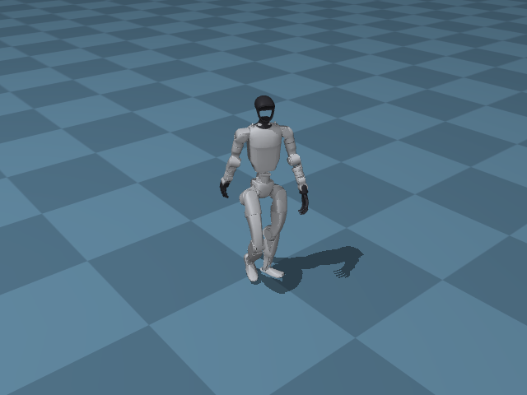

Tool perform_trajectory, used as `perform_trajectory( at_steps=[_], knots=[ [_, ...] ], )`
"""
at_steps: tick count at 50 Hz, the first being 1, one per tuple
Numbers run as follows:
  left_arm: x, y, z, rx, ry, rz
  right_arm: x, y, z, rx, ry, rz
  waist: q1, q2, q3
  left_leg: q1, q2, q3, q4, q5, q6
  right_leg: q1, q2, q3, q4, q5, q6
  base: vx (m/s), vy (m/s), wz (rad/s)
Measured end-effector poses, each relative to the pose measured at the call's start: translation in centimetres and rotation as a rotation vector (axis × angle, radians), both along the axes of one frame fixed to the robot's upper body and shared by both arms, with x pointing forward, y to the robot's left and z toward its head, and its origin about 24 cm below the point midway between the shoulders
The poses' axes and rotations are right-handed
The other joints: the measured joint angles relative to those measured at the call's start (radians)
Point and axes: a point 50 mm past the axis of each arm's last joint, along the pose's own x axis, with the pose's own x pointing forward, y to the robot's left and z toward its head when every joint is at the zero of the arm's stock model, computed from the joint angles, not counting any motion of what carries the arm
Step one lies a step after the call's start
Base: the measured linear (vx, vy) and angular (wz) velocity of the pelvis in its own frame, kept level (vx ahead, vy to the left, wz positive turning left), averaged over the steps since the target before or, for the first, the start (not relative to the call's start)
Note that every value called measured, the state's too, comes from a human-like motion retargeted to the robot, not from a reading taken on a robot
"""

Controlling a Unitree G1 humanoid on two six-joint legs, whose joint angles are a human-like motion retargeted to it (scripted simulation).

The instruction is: In place motions

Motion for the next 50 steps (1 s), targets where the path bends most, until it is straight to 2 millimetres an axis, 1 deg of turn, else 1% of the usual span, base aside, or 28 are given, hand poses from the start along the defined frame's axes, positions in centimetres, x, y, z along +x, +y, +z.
perform_trajectory(
  at_steps=[3,5,7,8,10,11,12,15,17,19,22,23,25,28,30,32,35,37,38,40,41,42,43,44,45,47,48,50],
  knots=[
    [-3.7,-1.5,-1.4,-0.053,0.096,0.047,1.6,0.3,-0.6,0.012,-0.051,0.031,0.013,-0.01,-0.015,0.023,-0.006,0.001,0.025,-0.028,-0.008,0.234,0.064,0.037,-0.357,0.046,0.004,0.16,-0.06,-0.06],
    [-7.6,-2.7,-2.3,-0.077,0.189,0.101,3.7,0.8,-1.3,0.023,-0.109,0.076,0.001,-0.028,-0.024,0.02,-0.025,-0.043,0.086,-0.058,-0.004,0.443,0.083,0.019,-0.686,-0.042,0.027,0.18,-0.1,0.37],
    [-11.8,-3.3,-2.8,-0.06,0.278,0.187,5.8,1.2,-1.8,0.036,-0.158,0.147,0.036,-0.061,-0.047,-0.005,-0.048,-0.022,0.2,-0.035,0.001,0.561,0.043,-0.082,-0.892,-0.167,-0.057,0.14,-0.1,-0.49],
    [-13.8,-3.5,-2.9,-0.052,0.329,0.232,7.1,1.5,-2.1,0.05,-0.181,0.184,0.058,-0.079,-0.08,-0.056,-0.06,0.013,0.289,0.027,0.009,0.566,0.015,-0.065,-0.944,-0.175,-0.061,-0.06,-0.1,-0.26],
    [-16.9,-4.1,-2.8,-0.063,0.421,0.299,11.0,1.9,-2.4,0.088,-0.259,0.238,0.068,-0.088,-0.137,-0.312,-0.021,-0.007,0.602,0.238,0.005,0.481,-0.022,-0.071,-0.956,-0.164,-0.048,-0.35,-0.07,0.51],
    [-17.5,-4.4,-2.7,-0.069,0.449,0.342,13.7,2.3,-2.6,0.108,-0.332,0.269,0.109,-0.085,-0.087,-0.406,-0.006,-0.043,0.736,0.321,0.028,0.482,-0.01,-0.036,-0.95,-0.157,-0.04,-0.53,-0.09,0.18],
    [-18.2,-4.6,-2.6,-0.08,0.472,0.391,16.5,2.6,-2.5,0.13,-0.408,0.31,0.14,-0.089,-0.037,-0.489,0.016,-0.062,0.864,0.356,0.047,0.488,-0.006,-0.025,-0.946,-0.149,-0.041,-0.55,-0.11,-0.41],
    [-20.1,-4.6,-2.1,-0.194,0.515,0.529,25.5,3.4,-0.8,0.195,-0.639,0.506,0.129,-0.142,0.119,-0.666,0.082,-0.024,1.183,0.223,0.09,0.549,-0.02,-0.073,-0.946,-0.129,-0.081,-0.42,-0.04,0.14],
    [-21.9,-5.4,-1.6,-0.281,0.6,0.524,29.0,3.9,0.4,0.18,-0.761,0.597,0.174,-0.18,0.153,-0.82,0.087,0.027,1.336,0.166,0.145,0.548,-0.053,-0.04,-0.935,-0.122,-0.086,-0.14,-0.04,-0.38],
    [-24.5,-5.6,-0.9,-0.28,0.697,0.522,30.8,4.3,1.2,0.139,-0.858,0.634,0.233,-0.198,0.137,-0.999,0.1,0.024,1.469,0.112,0.152,0.522,-0.047,-0.036,-0.936,-0.113,-0.121,0.11,-0.17,-0.7],
    [-27.9,-5.5,0.1,-0.23,0.775,0.529,31.8,4.8,1.7,0.121,-0.968,0.623,0.293,-0.233,0.094,-1.183,0.095,0.042,1.557,0.072,0.153,0.479,-0.062,-0.063,-0.925,-0.111,-0.166,0.17,-0.09,-0.52],
    [-28.7,-5.6,0.3,-0.227,0.788,0.534,32.3,5.1,2.0,0.136,-1.008,0.608,0.303,-0.25,0.092,-1.23,0.075,0.051,1.564,0.072,0.153,0.467,-0.077,-0.064,-0.917,-0.111,-0.171,0.02,0.01,-0.3],
    [-29.1,-5.9,0.4,-0.241,0.795,0.54,32.8,5.8,2.3,0.177,-1.044,0.579,0.307,-0.262,0.109,-1.23,0.069,0.068,1.541,0.075,0.152,0.47,-0.091,-0.058,-0.91,-0.111,-0.17,-0.08,0.05,-0.08],
    [-28.8,-6.1,0.3,-0.26,0.795,0.545,32.1,6.6,1.9,0.249,-1.017,0.534,0.284,-0.235,0.108,-1.101,0.085,0.041,1.464,0.07,0.152,0.494,-0.061,-0.061,-0.93,-0.11,-0.161,0.0,0.05,0.28],
    [-28.7,-6.4,0.3,-0.26,0.788,0.545,30.4,6.8,1.0,0.275,-0.968,0.51,0.268,-0.213,0.067,-0.965,0.09,0.039,1.355,0.084,0.152,0.497,-0.049,-0.065,-0.96,-0.096,-0.145,0.11,0.16,0.35],
    [-27.6,-6.1,-0.2,-0.25,0.752,0.535,28.4,6.6,0.1,0.282,-0.912,0.49,0.245,-0.187,0.057,-0.809,0.064,-0.003,1.223,0.11,0.116,0.527,-0.032,-0.091,-0.976,-0.098,-0.134,0.14,0.07,0.24],
    [-26.2,-5.9,-0.8,-0.235,0.679,0.521,23.4,6.1,-1.7,0.272,-0.767,0.453,0.234,-0.152,-0.036,-0.52,0.009,-0.054,0.871,0.151,0.035,0.512,-0.008,-0.097,-1.003,-0.096,-0.112,0.21,0.03,-0.28],
    [-25.5,-5.4,-1.0,-0.214,0.659,0.507,19.5,5.2,-2.7,0.249,-0.642,0.442,0.23,-0.136,-0.039,-0.285,-0.052,-0.06,0.586,0.161,0.015,0.552,-0.006,-0.093,-0.979,-0.122,-0.095,0.32,0.02,-0.32],
    [-25.0,-5.0,-1.1,-0.193,0.647,0.5,16.7,4.6,-3.0,0.241,-0.548,0.424,0.214,-0.1,-0.063,-0.16,-0.071,-0.085,0.393,0.09,-0.024,0.553,0.03,-0.095,-0.966,-0.136,-0.09,0.44,0.03,-0.08],
    [-24.2,-4.4,-1.3,-0.156,0.636,0.478,11.7,3.4,-3.1,0.208,-0.379,0.371,0.163,-0.056,-0.091,0.006,-0.055,0.003,0.147,-0.07,0.002,0.554,0.065,-0.116,-0.913,-0.144,-0.079,0.42,0.04,0.73],
    [-23.4,-4.3,-1.4,-0.152,0.632,0.461,9.5,2.4,-2.8,0.182,-0.295,0.333,0.092,-0.033,-0.118,0.02,-0.031,0.037,0.08,-0.036,-0.02,0.516,0.066,-0.158,-0.848,-0.084,-0.062,0.18,0.11,1.68],
    [-22.0,-4.1,-1.6,-0.153,0.614,0.443,7.9,1.7,-2.4,0.156,-0.223,0.291,0.042,-0.011,-0.134,0.011,-0.011,0.042,0.038,-0.007,-0.036,0.447,0.063,-0.171,-0.743,-0.008,-0.039,-0.18,0.2,1.28],
    [-19.5,-3.8,-2.0,-0.165,0.573,0.423,7.4,1.3,-2.1,0.128,-0.175,0.244,0.036,0.007,-0.127,-0.046,0.005,-0.008,0.045,0.009,-0.041,0.315,0.051,-0.126,-0.558,0.098,-0.005,-0.43,0.21,0.24],
    [-16.8,-3.3,-2.2,-0.162,0.515,0.4,7.0,1.1,-1.9,0.096,-0.156,0.186,0.032,0.012,-0.069,-0.052,0.019,-0.042,0.051,0.025,-0.036,0.218,0.04,-0.083,-0.36,0.147,0.009,-0.58,0.19,-0.37],
    [-14.1,-2.7,-2.3,-0.15,0.448,0.375,6.8,0.9,-1.8,0.06,-0.151,0.122,0.028,0.011,0.015,-0.033,0.033,-0.067,0.055,0.039,-0.025,0.137,0.03,-0.04,-0.156,0.168,0.015,-0.48,0.17,-0.33],
    [-9.6,-1.0,-2.0,-0.118,0.31,0.306,6.5,0.0,-1.5,0.004,-0.169,0.03,0.033,-0.008,0.055,-0.019,0.015,-0.025,0.032,0.045,-0.023,-0.005,-0.012,-0.008,0.087,0.081,-0.019,-0.41,0.22,-0.18],
    [-6.1,0.3,-1.3,-0.1,0.21,0.24,6.4,-0.5,-1.3,-0.018,-0.18,-0.024,0.014,-0.013,0.085,-0.029,0.004,-0.017,0.03,0.051,-0.012,-0.122,-0.075,-0.011,0.267,0.028,-0.037,-0.43,0.23,0.36],
    [-1.6,2.7,0.3,-0.059,0.08,0.145,6.2,-0.8,-1.1,-0.031,-0.162,-0.055,-0.067,-0.003,0.112,-0.071,0.009,-0.043,0.042,0.053,-0.005,-0.299,-0.123,-0.029,0.46,-0.025,-0.063,-0.3,0.12,0.78]
  ],
)
